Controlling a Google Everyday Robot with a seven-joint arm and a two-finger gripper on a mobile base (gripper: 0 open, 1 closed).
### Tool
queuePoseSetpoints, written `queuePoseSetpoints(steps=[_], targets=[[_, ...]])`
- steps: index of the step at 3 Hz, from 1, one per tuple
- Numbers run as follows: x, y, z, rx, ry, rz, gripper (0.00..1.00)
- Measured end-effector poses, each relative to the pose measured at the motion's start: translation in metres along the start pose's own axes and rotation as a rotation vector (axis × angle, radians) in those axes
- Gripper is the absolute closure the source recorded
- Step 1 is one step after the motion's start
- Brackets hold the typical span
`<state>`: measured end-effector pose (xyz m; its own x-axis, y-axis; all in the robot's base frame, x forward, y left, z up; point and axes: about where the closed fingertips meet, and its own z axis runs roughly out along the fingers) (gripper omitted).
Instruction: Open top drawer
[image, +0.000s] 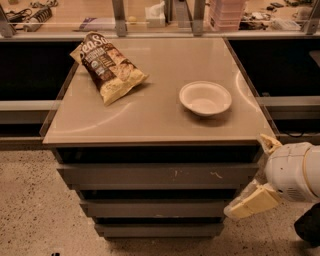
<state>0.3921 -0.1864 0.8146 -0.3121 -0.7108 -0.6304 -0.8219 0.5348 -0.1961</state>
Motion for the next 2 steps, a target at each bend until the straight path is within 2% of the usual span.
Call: queuePoseSetpoints(steps=[1,2], targets=[[-0.0004,0.0001,-0.0001,0.000,0.000,0.002,0.19],[-0.0004,0.0001,-0.0001,0.000,0.000,0.002,0.42]])
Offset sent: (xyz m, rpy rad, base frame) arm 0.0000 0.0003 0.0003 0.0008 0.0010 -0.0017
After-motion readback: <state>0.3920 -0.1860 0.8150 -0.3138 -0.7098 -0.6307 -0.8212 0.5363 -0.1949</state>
